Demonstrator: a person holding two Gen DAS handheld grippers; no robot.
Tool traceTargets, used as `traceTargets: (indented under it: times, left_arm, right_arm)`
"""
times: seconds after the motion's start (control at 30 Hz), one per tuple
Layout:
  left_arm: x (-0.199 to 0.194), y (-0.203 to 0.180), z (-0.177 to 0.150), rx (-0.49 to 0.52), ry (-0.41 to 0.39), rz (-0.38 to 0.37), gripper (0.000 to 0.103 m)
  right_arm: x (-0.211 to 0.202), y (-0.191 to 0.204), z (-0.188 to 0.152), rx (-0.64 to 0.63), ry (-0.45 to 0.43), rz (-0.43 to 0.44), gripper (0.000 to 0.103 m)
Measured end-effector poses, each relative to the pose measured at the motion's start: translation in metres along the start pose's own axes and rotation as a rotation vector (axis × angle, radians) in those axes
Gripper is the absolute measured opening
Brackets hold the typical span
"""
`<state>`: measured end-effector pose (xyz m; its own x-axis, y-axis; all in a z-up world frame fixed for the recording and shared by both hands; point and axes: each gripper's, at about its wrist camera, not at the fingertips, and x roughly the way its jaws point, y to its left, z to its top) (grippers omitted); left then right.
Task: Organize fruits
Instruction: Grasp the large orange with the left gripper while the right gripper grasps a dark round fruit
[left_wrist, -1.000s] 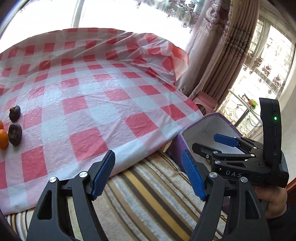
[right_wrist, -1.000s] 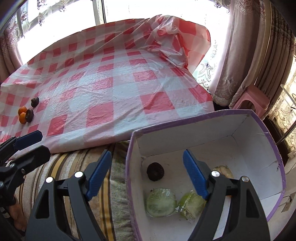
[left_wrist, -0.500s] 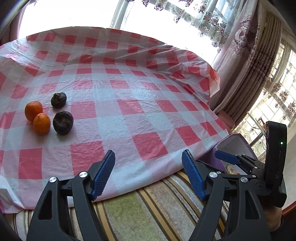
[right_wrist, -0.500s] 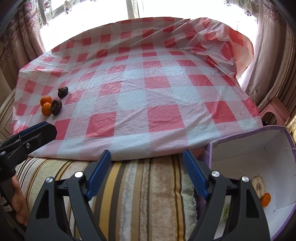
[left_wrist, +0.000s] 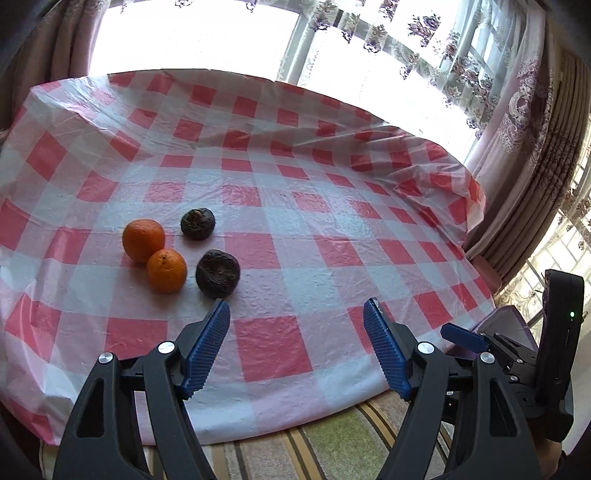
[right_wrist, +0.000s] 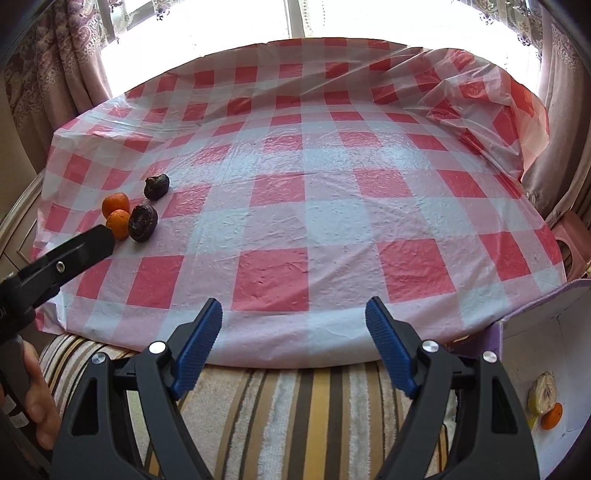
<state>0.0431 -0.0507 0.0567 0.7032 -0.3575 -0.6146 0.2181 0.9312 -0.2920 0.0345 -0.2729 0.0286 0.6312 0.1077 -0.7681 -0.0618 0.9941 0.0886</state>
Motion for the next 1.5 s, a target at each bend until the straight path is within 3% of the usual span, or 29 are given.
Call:
traceTargets:
  times: [0.23, 0.53, 0.8, 1.1, 1.4, 1.5]
  left_arm:
    - [-0.006, 0.056, 0.016, -0.099, -0.048, 0.1, 0.072]
    - [0.017, 0.101, 0.026, -0.216, -0.005, 0.142, 0.069]
    - [0.04, 0.117, 0.038, -0.255, 0.009, 0.179, 0.069]
    - [0.06, 0.126, 0.043, -0.28, 0.032, 0.173, 0.064]
    - [0.067, 0.127, 0.043, -0.261, 0.034, 0.155, 0.047]
    - [0.065, 0.127, 0.041, -0.264, 0.02, 0.153, 0.043]
  right_arm:
    - [0.016, 0.036, 0.013, -0.102, 0.001, 0.008, 0.08]
    - [0.036, 0.071, 0.027, -0.164, 0.004, 0.064, 0.08]
    - [0.053, 0.101, 0.042, -0.213, -0.005, 0.11, 0.08]
    - [0.074, 0.129, 0.057, -0.246, -0.006, 0.155, 0.08]
    - [0.09, 0.144, 0.063, -0.263, 0.01, 0.157, 0.08]
    - [0.094, 0.149, 0.065, -0.269, 0.013, 0.154, 0.075]
